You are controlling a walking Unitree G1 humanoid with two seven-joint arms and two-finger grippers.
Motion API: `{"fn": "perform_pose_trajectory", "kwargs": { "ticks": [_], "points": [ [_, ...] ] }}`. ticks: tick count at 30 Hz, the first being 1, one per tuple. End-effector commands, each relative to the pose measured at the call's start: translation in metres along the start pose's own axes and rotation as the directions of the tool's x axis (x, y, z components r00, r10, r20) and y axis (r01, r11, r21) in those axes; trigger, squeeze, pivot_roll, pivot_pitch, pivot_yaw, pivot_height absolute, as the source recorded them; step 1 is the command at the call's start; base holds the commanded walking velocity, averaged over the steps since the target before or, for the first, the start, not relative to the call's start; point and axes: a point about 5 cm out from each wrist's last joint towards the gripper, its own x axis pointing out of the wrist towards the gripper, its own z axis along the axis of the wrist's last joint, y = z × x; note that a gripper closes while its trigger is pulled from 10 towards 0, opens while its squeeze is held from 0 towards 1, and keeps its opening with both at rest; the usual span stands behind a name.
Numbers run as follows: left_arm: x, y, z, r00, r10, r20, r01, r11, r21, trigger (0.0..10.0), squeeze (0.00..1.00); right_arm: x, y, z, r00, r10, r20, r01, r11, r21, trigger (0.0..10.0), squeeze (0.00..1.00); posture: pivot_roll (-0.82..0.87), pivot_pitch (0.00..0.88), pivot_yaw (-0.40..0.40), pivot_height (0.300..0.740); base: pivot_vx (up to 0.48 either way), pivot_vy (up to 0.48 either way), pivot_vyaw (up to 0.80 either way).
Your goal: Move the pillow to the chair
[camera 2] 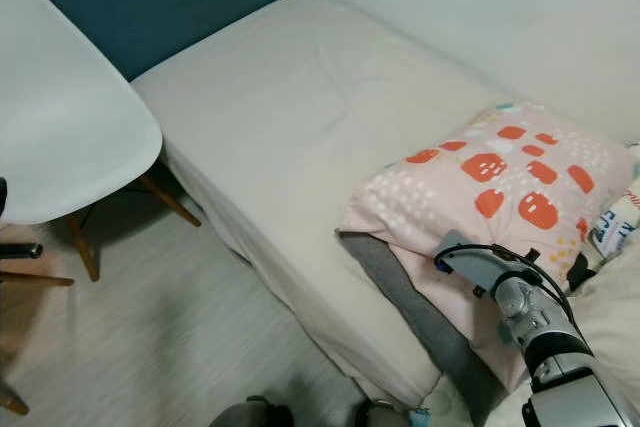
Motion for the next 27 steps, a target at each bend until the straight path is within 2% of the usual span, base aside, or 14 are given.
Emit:
{"fn": "perform_pose_trajectory", "kwargs": {
  "ticks": [1,5,6,7,9,10,11,14,17,20,21,22,25,27],
  "points": [
    [-0.002,0.002,0.002,1.000,-0.009,-0.013,0.009,1.000,0.022,10.0,0.00,-0.004,0.007,-0.014,0.998,0.032,-0.047,-0.032,0.999,0.006,0.0,0.00,0.16,0.282,0.038,0.675,0.000,0.000,0.00],
    [0.000,0.000,0.002,1.000,-0.014,-0.014,0.014,1.000,0.016,10.0,0.00,-0.003,0.005,-0.012,0.999,0.033,-0.033,-0.031,0.998,0.062,0.0,0.00,0.16,0.272,0.033,0.675,0.000,0.000,0.00],
    [0.002,-0.006,0.000,1.000,-0.017,-0.007,0.017,1.000,-0.004,10.0,0.00,-0.001,-0.001,-0.002,0.999,0.034,0.014,-0.037,0.968,0.250,0.0,0.00,0.13,0.251,0.021,0.675,0.000,0.000,0.00],
    [0.002,-0.006,0.000,1.000,-0.017,-0.007,0.017,1.000,-0.004,10.0,0.00,-0.001,-0.001,-0.002,0.999,0.034,0.014,-0.037,0.968,0.250,0.0,0.00,0.13,0.251,0.021,0.675,0.000,0.000,0.00],
    [0.006,-0.013,-0.001,1.000,-0.020,0.003,0.020,0.999,-0.033,10.0,0.00,0.004,-0.008,0.018,0.995,0.048,0.089,-0.088,0.847,0.524,0.0,0.00,0.12,0.230,0.012,0.675,0.000,0.000,0.00],
    [0.008,-0.017,-0.001,1.000,-0.017,0.011,0.018,0.998,-0.055,10.0,0.00,0.007,-0.017,0.041,0.980,0.038,0.198,-0.160,0.743,0.650,0.0,0.00,0.10,0.207,0.004,0.675,0.000,0.000,0.00],
    [0.010,-0.019,-0.001,1.000,-0.015,0.015,0.016,0.997,-0.069,10.0,0.00,0.008,-0.024,0.057,0.962,0.022,0.274,-0.216,0.675,0.706,0.0,0.00,0.10,0.207,0.004,0.675,0.000,0.000,0.00],
    [0.014,-0.025,-0.002,1.000,-0.005,0.024,0.008,0.993,-0.121,10.0,0.00,0.005,-0.049,0.092,0.898,-0.050,0.436,-0.327,0.589,0.740,0.0,0.00,0.08,0.177,-0.009,0.675,0.000,0.000,0.00],
    [0.020,-0.040,-0.006,1.000,-0.011,0.028,0.015,0.984,-0.176,10.0,0.00,-0.003,-0.082,0.122,0.817,-0.141,0.559,-0.392,0.577,0.717,0.0,0.00,0.04,0.104,-0.031,0.680,0.000,0.000,0.00],
    [0.020,-0.040,-0.006,1.000,-0.011,0.028,0.015,0.984,-0.176,10.0,0.00,-0.003,-0.082,0.122,0.817,-0.141,0.559,-0.392,0.577,0.717,0.0,0.00,0.04,0.104,-0.031,0.680,0.000,0.000,0.00],
    [0.023,-0.049,-0.008,0.999,-0.021,0.031,0.027,0.978,-0.205,10.0,0.00,-0.012,-0.104,0.142,0.753,-0.197,0.628,-0.426,0.582,0.693,0.0,0.00,0.03,0.082,-0.040,0.685,0.000,0.000,0.00],
    [0.023,-0.049,-0.008,0.999,-0.021,0.031,0.027,0.978,-0.205,10.0,0.00,-0.012,-0.104,0.142,0.753,-0.197,0.628,-0.426,0.582,0.693,0.0,0.00,0.03,0.082,-0.040,0.685,0.000,0.000,0.00],
    [0.037,-0.074,-0.013,0.998,-0.039,0.045,0.050,0.955,-0.292,10.0,0.00,-0.041,-0.168,0.185,0.577,-0.351,0.737,-0.454,0.613,0.647,0.0,0.00,0.00,0.009,-0.072,0.700,0.000,0.000,0.00],
    [0.040,-0.079,-0.013,0.998,-0.039,0.050,0.053,0.949,-0.311,10.0,0.00,-0.047,-0.178,0.192,0.539,-0.372,0.756,-0.459,0.622,0.634,0.0,0.00,-0.01,0.000,-0.079,0.705,0.000,0.000,0.00]
  ]
}}
